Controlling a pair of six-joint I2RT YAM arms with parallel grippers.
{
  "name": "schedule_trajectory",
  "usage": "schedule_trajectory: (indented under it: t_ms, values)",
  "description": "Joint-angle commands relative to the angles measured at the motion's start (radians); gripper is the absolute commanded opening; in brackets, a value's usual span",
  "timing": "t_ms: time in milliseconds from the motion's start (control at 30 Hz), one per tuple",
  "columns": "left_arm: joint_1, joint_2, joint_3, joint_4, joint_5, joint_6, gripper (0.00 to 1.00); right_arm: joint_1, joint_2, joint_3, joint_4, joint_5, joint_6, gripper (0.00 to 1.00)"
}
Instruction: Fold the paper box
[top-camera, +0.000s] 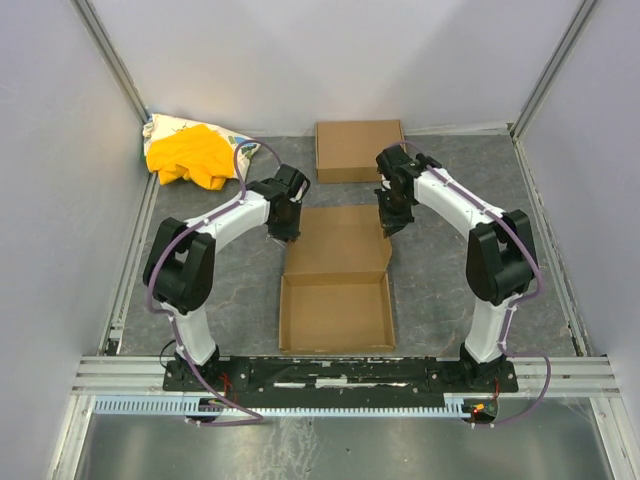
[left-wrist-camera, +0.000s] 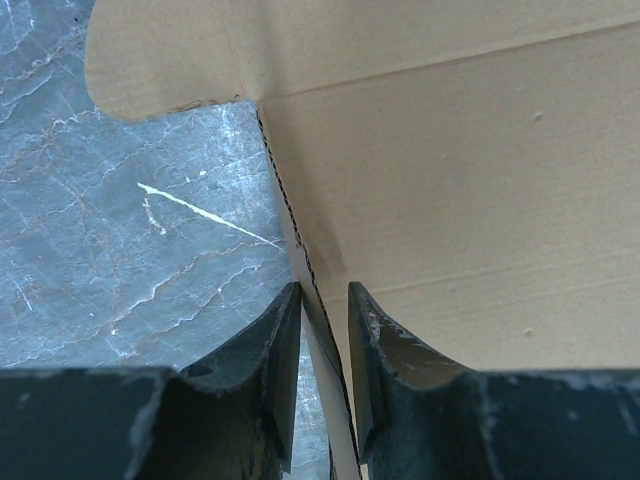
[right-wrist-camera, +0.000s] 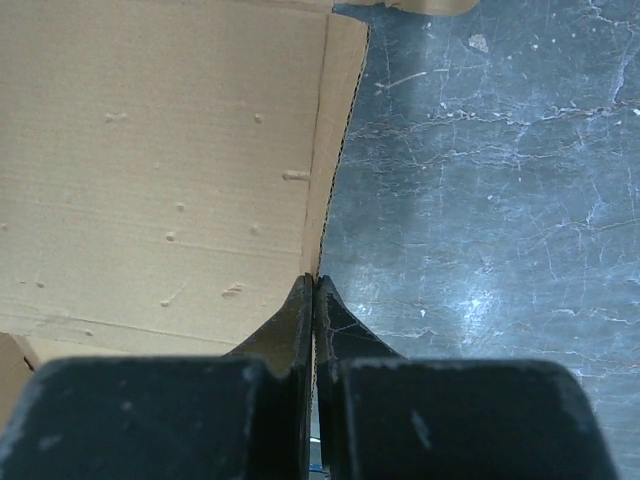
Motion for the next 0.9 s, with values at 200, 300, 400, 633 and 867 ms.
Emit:
schedule_trajectory:
  t_ms: [200,300,400,633,867]
  values:
    - [-0.011,0.027,0.045,0.001,-0.010,0.026,0.32,0.047,0.059,0.037,-0.030,0.037,-0.013,0.02]
    - [-0.013,0.030,0.050,0.003,-0.009,0.024,0.32,0.058,0.069,0.052,-0.037,0.037,-0.013,0.01]
    - [-0.014,0.032,0.057,0.003,-0.008,0.024,0.31,0.070,0.078,0.069,-0.040,0.038,-0.009,0.02]
    - [-0.016,0.038,0.062,0.003,-0.005,0.026,0.31,0.102,0.108,0.091,-0.044,0.037,0.001,0.01]
    - [-0.017,0.037,0.061,0.007,-0.004,0.026,0.31,0.141,0.128,0.115,-0.058,0.077,0.014,0.03]
